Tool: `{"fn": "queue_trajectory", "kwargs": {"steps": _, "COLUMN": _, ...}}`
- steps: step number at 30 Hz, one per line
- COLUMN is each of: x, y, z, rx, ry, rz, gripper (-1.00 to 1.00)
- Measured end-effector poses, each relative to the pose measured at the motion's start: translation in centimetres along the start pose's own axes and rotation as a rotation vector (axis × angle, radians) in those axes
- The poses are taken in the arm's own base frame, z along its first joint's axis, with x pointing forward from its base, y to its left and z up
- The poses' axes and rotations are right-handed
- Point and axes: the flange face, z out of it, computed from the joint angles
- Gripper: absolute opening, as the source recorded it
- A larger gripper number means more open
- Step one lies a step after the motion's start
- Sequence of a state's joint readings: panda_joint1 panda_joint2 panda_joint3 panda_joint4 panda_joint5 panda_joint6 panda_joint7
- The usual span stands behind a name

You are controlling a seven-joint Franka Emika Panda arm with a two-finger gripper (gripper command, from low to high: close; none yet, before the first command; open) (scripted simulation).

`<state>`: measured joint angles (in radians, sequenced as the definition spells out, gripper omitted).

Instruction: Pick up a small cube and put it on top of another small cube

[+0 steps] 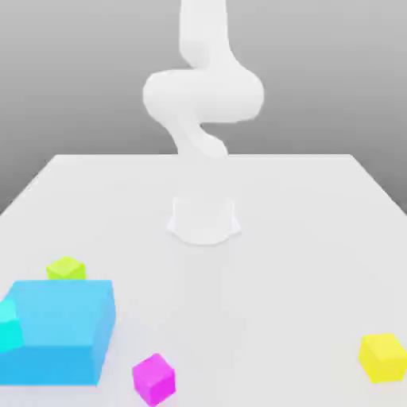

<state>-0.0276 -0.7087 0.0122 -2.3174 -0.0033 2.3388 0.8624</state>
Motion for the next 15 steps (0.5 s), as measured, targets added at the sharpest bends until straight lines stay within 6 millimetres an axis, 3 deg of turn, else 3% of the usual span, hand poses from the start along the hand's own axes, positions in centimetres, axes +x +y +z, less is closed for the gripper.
{"fn": "queue_trajectory", "kwargs": {"steps": 7, "x": -0.3, "y": 3.0, "z": 14.1, "rx": -0.189, "ry": -0.081, "rz": 0.196, "gripper": 0.0}}
{"fn": "queue_trajectory", "kwargs": {"steps": 15, "x": -3.3, "y": 10.0, "z": 27.9, "rx": -0.401, "ry": -0.159, "rz": 0.419, "gripper": 0.0}}
